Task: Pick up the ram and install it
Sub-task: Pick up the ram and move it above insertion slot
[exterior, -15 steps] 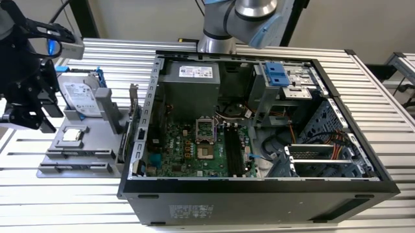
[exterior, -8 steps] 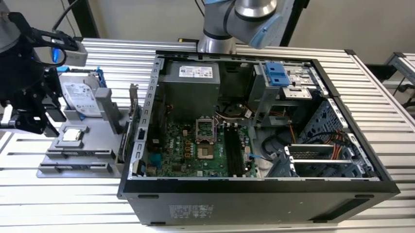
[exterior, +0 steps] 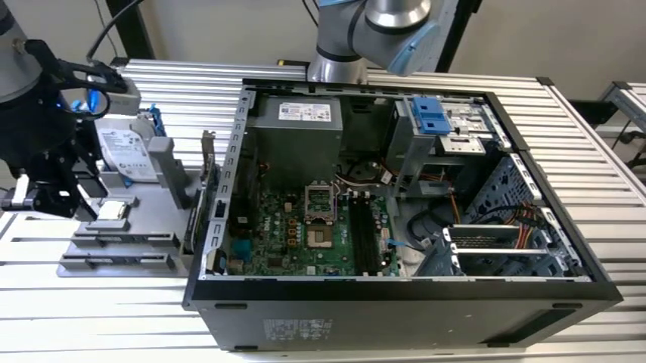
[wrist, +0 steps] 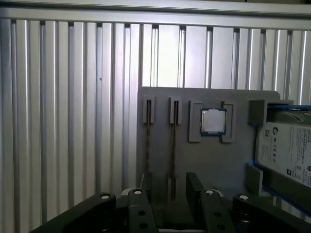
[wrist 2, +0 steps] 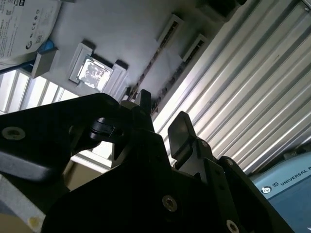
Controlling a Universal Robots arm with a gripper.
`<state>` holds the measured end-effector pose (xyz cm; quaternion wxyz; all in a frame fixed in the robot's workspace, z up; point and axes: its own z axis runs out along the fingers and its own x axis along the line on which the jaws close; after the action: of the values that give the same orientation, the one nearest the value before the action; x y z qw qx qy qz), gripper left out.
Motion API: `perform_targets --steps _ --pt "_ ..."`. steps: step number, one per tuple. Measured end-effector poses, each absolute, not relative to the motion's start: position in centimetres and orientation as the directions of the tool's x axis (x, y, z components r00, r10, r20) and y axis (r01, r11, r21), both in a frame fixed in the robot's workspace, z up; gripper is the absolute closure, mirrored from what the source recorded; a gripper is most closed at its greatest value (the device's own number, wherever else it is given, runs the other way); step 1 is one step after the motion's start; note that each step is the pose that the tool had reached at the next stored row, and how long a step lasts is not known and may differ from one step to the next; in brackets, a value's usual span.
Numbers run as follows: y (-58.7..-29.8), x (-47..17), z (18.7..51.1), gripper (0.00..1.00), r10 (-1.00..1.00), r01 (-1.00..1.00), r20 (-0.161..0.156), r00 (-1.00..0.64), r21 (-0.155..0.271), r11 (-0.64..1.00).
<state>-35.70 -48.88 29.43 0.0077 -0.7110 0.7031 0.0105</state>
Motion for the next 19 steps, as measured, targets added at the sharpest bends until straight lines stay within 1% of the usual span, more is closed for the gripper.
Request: perform_targets --steps 9,10,19 --pt "-49.1 -35.7 27.8 0.0 -1.0 -1.0 -0.026 0.011 0.004 -0.011" --pt "-49.2 -35.7 26.6 0.0 -1.0 -1.0 -0.026 0.011 0.004 -0.011" --pt "-49.6 -35.7 24.9 0.0 -1.0 -1.0 -0.026 0.011 0.004 -0.011"
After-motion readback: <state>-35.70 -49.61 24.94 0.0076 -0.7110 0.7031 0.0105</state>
